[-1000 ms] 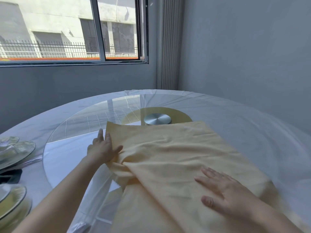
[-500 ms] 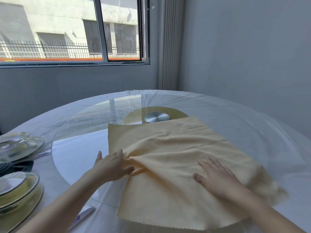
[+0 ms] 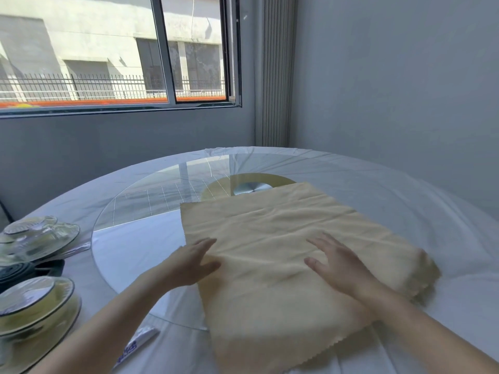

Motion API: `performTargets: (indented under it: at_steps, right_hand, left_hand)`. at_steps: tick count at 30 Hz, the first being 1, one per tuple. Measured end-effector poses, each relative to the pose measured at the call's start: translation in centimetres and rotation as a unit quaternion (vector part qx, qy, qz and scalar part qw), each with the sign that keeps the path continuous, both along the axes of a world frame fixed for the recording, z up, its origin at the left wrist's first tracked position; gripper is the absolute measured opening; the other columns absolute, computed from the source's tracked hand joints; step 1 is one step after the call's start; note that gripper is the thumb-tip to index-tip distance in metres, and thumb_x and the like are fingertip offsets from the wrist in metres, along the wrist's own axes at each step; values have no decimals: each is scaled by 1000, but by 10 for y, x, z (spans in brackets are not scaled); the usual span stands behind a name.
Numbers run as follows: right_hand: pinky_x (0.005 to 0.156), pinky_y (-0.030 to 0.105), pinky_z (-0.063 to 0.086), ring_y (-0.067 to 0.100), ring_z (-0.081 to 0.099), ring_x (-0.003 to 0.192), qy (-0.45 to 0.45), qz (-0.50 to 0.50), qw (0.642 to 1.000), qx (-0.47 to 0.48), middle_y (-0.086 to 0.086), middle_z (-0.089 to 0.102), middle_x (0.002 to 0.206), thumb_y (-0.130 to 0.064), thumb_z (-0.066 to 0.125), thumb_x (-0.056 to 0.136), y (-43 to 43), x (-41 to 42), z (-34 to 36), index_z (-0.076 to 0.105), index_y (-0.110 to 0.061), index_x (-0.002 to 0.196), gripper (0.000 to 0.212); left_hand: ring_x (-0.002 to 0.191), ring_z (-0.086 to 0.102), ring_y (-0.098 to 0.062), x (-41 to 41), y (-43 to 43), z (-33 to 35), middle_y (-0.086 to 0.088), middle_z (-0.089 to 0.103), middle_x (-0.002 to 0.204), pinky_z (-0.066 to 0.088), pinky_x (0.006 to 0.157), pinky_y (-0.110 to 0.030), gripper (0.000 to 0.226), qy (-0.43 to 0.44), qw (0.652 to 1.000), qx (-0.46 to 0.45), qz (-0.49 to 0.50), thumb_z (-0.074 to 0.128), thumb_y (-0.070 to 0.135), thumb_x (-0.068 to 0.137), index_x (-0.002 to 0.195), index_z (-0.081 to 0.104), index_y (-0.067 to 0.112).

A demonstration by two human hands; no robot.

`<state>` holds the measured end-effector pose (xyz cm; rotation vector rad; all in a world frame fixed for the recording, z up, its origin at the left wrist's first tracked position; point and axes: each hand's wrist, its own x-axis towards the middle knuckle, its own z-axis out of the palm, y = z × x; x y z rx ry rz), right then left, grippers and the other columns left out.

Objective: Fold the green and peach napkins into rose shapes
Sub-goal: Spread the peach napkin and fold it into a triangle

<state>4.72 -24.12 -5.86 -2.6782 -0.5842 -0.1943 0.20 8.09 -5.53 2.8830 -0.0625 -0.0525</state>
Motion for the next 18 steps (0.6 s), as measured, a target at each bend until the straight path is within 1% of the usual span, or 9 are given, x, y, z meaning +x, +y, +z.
performTargets:
  at_steps: [1, 3, 5, 7, 9, 11, 13, 15, 18]
  right_hand:
    - [113, 25, 14, 10, 12, 144, -1, 41, 999, 0, -1, 20, 155, -54, 46, 89, 11, -14, 3, 35, -30, 141, 59]
    - [115, 27, 8, 9, 6, 144, 16, 109, 992, -62, -2, 12, 157, -78, 19, 72, 31, -44, 6, 28, -35, 144, 84]
    - [114, 29, 4, 11, 0, 145, 40, 139, 981, -126, -3, 3, 158, -85, -7, 50, 43, -62, 0, 18, -39, 145, 109]
    - [114, 30, 2, 12, -3, 145, 70, 150, 977, -136, -4, -1, 158, -90, -18, 37, 43, -66, -11, 14, -42, 145, 123]
    - [114, 28, 2, 9, -2, 144, 83, 158, 976, -127, -6, 1, 158, -93, -20, 36, 34, -64, -18, 16, -43, 145, 125]
    - [113, 26, 4, 6, 1, 144, 82, 166, 975, -120, -9, 7, 157, -95, -16, 40, 21, -61, -18, 20, -43, 144, 122]
    - [113, 25, 5, 3, 4, 143, 93, 177, 973, -115, -11, 10, 156, -96, -8, 46, 11, -59, -16, 23, -43, 143, 115]
    - [113, 25, 5, 2, 5, 142, 105, 180, 971, -116, -11, 12, 156, -95, 8, 56, 3, -59, -15, 25, -44, 142, 101]
    - [113, 25, 6, 5, 7, 143, 100, 168, 975, -101, -8, 16, 155, -87, 19, 64, -7, -64, -15, 28, -42, 142, 91]
  left_hand:
    - [140, 26, -17, -3, -7, -2, 1, 23, 155, 23, 113, -34, 68, 12, 1000, -1, -15, 49, 49, 91, 148, 23, 21]
    - [141, 22, -15, -11, -21, -5, 4, 23, 154, 22, 113, -32, 65, 31, 999, 12, -20, 47, 53, 91, 147, 26, 25]
    - [141, 19, -13, -21, -30, -4, 5, 26, 151, 19, 112, -31, 58, 19, 999, 46, -15, 41, 52, 94, 144, 29, 26]
    - [142, 15, -13, -31, -34, -3, 7, 23, 152, 15, 113, -35, 57, 18, 998, 63, -6, 36, 53, 95, 145, 26, 28]
    - [143, 13, -14, -43, -36, -3, 8, 19, 154, 12, 114, -40, 59, 26, 997, 75, 0, 34, 56, 94, 145, 24, 30]
    - [142, 17, -15, -57, -39, -2, 7, 23, 153, 13, 113, -40, 67, 29, 995, 94, -2, 32, 67, 88, 144, 27, 30]
    - [140, 22, -15, -71, -42, 1, 8, 27, 151, 16, 112, -41, 97, 34, 993, 115, -19, 16, 89, 64, 143, 28, 32]
    - [139, 26, -17, -85, -45, 2, 8, 28, 152, 18, 112, -44, 120, 34, 991, 121, -49, 6, 97, 44, 145, 23, 34]
    - [138, 29, -19, -101, -53, 0, 9, 26, 153, 14, 113, -49, 120, 26, 988, 117, -100, 10, 95, 43, 147, 15, 37]
